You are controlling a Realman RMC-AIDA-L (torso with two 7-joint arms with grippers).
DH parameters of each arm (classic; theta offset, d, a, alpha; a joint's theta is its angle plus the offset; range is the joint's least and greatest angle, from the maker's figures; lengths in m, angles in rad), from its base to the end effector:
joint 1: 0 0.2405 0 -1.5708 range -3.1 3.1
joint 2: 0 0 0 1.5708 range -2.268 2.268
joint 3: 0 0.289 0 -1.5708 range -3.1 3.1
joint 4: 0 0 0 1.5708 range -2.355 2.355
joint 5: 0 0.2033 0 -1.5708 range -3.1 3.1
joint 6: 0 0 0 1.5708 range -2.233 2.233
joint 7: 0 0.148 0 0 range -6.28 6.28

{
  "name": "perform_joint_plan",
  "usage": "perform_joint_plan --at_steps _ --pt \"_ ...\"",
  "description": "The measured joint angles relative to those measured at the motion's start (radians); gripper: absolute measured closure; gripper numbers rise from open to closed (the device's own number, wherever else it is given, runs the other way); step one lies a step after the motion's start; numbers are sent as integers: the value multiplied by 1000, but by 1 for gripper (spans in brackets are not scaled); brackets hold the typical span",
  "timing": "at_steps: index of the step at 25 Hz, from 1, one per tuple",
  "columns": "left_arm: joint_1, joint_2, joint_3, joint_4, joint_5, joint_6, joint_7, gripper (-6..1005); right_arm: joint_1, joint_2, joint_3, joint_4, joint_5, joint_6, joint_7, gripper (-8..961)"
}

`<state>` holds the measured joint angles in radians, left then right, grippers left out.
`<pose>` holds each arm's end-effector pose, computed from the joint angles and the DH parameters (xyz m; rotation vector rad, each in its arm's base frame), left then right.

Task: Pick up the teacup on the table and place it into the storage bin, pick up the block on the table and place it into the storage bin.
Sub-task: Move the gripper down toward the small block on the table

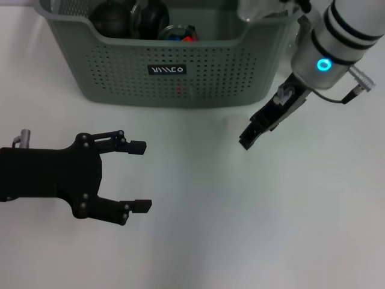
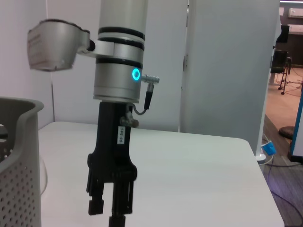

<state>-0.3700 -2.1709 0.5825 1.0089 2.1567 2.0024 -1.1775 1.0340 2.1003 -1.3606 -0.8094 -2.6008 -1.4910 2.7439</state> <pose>-0.2817 0.2568 0.0035 -2.9380 -0.1831 -0.7019 0.1468 0.4086 -0.0785 -2.6012 1.1325 -0.6740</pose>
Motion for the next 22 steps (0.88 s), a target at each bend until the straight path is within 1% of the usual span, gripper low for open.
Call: perform_joint_plan --at_steps 3,7,12,17,22 --pt "-1 -1 0 -13 -1 -6 -2 60 0 2 -22 16 45 18 -68 208" --pt "-8 -1 0 -27 -2 -8 -4 60 5 4 -85 31 106 81 -129 208" --pt "-10 -1 -2 -34 -5 -19 -8 60 32 8 -131 100 154 166 -214 209" --pt "-17 0 -3 -56 -6 -35 -19 60 43 10 -202 133 180 235 -266 209" --pt "-19 0 -3 -60 -6 -37 -21 61 44 6 -222 140 175 266 -307 209"
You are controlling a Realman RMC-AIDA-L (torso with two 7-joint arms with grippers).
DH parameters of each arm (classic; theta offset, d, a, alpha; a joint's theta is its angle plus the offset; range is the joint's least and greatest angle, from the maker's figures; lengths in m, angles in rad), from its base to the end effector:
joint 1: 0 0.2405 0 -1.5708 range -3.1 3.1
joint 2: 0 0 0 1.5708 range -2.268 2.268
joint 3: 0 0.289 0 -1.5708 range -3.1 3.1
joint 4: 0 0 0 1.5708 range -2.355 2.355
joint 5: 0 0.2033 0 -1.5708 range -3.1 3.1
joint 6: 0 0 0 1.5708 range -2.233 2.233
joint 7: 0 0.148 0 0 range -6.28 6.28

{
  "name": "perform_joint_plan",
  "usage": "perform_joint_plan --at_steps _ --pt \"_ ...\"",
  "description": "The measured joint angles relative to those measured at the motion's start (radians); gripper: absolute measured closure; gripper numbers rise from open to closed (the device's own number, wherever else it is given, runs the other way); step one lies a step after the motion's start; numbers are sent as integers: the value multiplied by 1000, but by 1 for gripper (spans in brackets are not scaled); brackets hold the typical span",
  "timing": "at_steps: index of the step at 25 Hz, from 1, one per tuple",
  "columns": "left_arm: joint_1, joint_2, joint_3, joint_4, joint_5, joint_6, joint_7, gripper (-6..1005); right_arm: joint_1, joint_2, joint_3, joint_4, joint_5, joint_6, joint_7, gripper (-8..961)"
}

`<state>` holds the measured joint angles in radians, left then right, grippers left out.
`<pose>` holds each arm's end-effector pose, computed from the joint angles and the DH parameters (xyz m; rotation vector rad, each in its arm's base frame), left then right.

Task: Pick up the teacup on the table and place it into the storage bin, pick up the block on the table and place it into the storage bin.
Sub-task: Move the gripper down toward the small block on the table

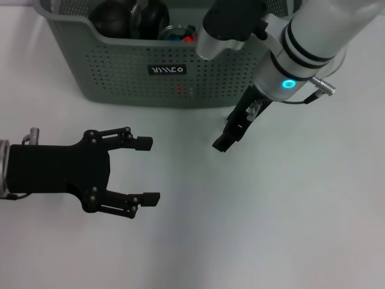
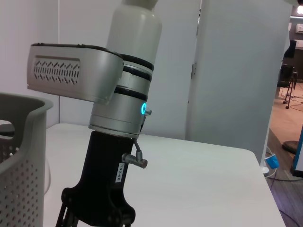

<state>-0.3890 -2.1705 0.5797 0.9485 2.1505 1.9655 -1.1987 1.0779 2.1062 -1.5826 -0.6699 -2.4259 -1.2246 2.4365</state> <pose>-0.2807 0.2630 -0.0048 -2.9259 -0.2549 -0.7424 0.1376 0.4125 -0.1209 -2.8182 0.5969 -0.6433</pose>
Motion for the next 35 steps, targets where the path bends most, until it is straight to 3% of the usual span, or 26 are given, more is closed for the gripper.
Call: perform_joint_plan --at_steps 35 --pt "-17 0 0 -17 -8 -8 -65 61 8 -4 -2 59 -94 82 -235 208"
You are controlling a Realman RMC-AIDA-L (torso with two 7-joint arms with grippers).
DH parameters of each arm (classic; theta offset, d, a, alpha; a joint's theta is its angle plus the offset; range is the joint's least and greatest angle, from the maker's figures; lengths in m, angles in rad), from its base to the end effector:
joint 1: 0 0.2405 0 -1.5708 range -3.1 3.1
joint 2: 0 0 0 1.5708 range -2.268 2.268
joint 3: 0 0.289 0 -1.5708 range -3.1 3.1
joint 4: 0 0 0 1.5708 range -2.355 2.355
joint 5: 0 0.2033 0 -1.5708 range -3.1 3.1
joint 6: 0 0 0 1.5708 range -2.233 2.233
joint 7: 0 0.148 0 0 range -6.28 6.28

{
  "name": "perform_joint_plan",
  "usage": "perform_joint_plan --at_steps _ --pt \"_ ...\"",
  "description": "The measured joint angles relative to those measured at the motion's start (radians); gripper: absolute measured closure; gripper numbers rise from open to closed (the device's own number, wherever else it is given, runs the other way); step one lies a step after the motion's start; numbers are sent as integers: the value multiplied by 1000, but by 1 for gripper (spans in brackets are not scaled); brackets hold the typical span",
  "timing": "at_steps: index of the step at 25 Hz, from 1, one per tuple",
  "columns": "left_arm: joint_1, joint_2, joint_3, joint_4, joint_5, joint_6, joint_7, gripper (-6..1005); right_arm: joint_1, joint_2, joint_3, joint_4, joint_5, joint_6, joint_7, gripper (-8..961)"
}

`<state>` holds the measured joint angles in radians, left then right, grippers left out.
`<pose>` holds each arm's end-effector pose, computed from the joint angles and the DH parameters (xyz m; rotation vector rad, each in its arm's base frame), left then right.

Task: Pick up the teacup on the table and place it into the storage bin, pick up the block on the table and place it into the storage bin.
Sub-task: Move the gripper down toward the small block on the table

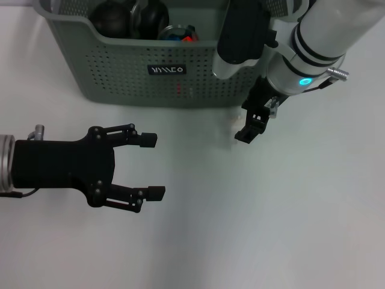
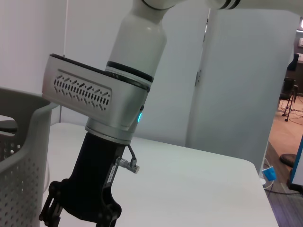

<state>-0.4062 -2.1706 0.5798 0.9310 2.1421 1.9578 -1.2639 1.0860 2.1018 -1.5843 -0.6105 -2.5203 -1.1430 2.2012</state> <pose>-0.2762 0.2679 -0.0069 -2.9292 -0.3420 -0.7731 0.1559 0.4268 -0.1158 -2.8080 0.2221 -0.7661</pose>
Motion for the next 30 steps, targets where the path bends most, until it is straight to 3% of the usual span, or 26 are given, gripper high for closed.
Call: perform_joint_plan --at_steps 30 --pt "-3 2 0 0 -1 -10 0 61 -12 5 2 66 92 98 -37 208"
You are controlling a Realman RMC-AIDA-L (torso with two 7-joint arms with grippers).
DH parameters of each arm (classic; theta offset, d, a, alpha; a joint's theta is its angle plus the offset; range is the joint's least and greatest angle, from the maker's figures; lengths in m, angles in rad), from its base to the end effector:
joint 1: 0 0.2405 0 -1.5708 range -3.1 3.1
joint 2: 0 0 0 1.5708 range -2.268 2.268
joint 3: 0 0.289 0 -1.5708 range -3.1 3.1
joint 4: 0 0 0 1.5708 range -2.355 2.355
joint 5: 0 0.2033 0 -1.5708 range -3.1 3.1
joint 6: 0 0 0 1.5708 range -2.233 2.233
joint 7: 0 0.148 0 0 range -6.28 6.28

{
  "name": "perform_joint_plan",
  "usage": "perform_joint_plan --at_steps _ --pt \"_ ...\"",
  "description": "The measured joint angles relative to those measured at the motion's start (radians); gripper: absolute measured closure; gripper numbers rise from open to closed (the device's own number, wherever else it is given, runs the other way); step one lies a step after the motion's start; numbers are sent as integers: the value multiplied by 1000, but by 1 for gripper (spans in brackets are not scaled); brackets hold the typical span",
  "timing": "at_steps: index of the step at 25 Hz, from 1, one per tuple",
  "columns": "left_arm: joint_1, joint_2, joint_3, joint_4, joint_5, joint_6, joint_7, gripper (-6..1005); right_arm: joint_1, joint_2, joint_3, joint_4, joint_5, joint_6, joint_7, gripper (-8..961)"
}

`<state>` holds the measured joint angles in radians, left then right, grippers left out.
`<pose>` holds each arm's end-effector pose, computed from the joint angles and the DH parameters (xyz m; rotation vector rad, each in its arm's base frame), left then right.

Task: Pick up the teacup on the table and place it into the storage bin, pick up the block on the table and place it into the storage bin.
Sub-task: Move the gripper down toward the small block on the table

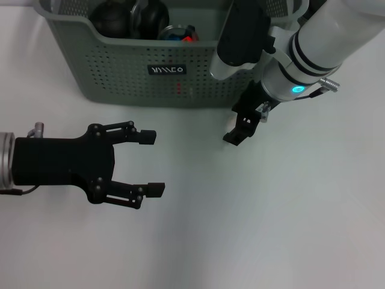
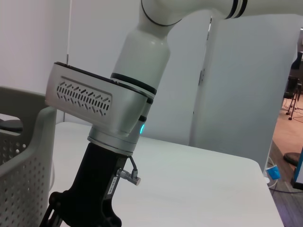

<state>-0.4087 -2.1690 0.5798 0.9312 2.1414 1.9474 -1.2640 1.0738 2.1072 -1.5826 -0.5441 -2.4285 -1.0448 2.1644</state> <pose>-0.2766 0.2702 -0.0064 -2.9218 -0.3407 -0.7634 0.1631 0.4263 -0.1268 -2.8213 0.2843 -0.6450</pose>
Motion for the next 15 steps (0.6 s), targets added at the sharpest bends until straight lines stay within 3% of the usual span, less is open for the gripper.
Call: perform_joint_plan --at_steps 15 --pt "-8 2 0 -5 0 -4 -10 60 0 -3 7 0 22 -19 -13 208"
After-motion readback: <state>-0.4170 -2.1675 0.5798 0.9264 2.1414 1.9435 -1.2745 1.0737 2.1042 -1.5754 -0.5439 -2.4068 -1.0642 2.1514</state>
